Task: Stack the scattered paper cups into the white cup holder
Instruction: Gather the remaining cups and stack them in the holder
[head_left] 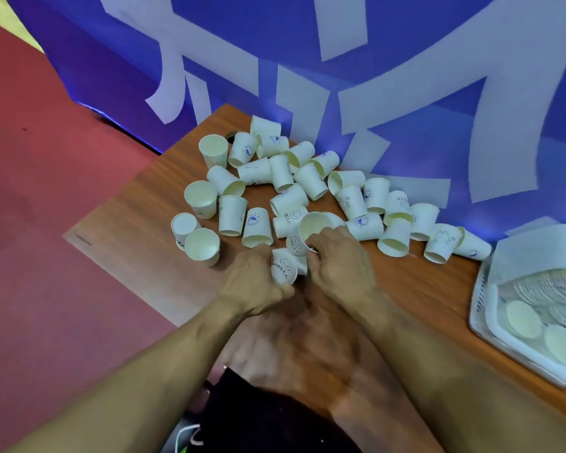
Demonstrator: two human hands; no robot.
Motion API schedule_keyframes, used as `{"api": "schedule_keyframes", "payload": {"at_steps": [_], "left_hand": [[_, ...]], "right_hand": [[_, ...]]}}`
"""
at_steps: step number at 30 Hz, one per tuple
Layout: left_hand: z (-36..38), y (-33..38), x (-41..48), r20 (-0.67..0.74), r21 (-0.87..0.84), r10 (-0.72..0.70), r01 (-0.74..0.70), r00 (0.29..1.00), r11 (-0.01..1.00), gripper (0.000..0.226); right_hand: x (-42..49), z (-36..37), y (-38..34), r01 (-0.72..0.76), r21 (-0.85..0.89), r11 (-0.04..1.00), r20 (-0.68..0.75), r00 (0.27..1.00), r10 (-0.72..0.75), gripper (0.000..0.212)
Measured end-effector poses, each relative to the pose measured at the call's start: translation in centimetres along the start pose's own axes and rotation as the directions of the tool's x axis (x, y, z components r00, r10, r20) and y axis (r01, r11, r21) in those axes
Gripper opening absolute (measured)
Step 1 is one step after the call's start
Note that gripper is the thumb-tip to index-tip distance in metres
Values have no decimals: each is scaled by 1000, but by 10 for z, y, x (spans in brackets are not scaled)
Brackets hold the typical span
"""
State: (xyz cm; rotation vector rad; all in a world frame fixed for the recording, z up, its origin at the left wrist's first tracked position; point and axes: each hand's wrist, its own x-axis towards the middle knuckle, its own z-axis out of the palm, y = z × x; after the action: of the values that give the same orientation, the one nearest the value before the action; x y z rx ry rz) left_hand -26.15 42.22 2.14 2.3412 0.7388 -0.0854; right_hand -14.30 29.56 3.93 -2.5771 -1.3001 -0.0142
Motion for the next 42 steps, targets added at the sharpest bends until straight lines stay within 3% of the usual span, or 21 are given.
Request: {"api": "schedule_keyframes", "payload": {"at_steps": [6, 10, 16, 24, 30, 33, 37, 39, 42], "left_hand": [[26, 82, -19, -30, -71, 8, -10, 1000, 997, 43], [57, 143, -34, -37, -88, 96, -99, 995, 991, 45], [118, 225, -57, 66, -368, 69, -40, 995, 929, 48], [174, 306, -73, 246, -546, 185, -22, 951, 838, 67], [206, 342, -64, 340, -605, 139, 103, 930, 789, 33], [216, 352, -53, 289, -572, 140, 54, 947, 819, 14], [220, 369, -40, 235, -623, 87, 81, 968, 778, 7], [220, 376, -30, 240, -648, 74, 103, 968, 755, 16], [226, 382, -15, 194, -596, 121, 19, 973, 803, 11]], "right_hand": [[-64, -38, 59, -177, -71, 982, -54, 983, 173, 3], [-110, -54, 101, -242, 61, 968, -64, 967, 246, 8], [-178, -79, 161, -422, 211, 881, -219, 858, 464, 17], [-248, -108, 220, -508, 191, 840, -339, 769, 542, 15], [-272, -113, 256, -600, 105, 793, -351, 723, 594, 7], [-278, -111, 273, -617, 83, 783, -318, 728, 607, 14], [-282, -110, 297, -651, 70, 756, -301, 708, 638, 12], [-285, -110, 311, -668, 74, 740, -326, 685, 651, 7], [-292, -109, 331, -711, 74, 700, -318, 648, 692, 6]]}}
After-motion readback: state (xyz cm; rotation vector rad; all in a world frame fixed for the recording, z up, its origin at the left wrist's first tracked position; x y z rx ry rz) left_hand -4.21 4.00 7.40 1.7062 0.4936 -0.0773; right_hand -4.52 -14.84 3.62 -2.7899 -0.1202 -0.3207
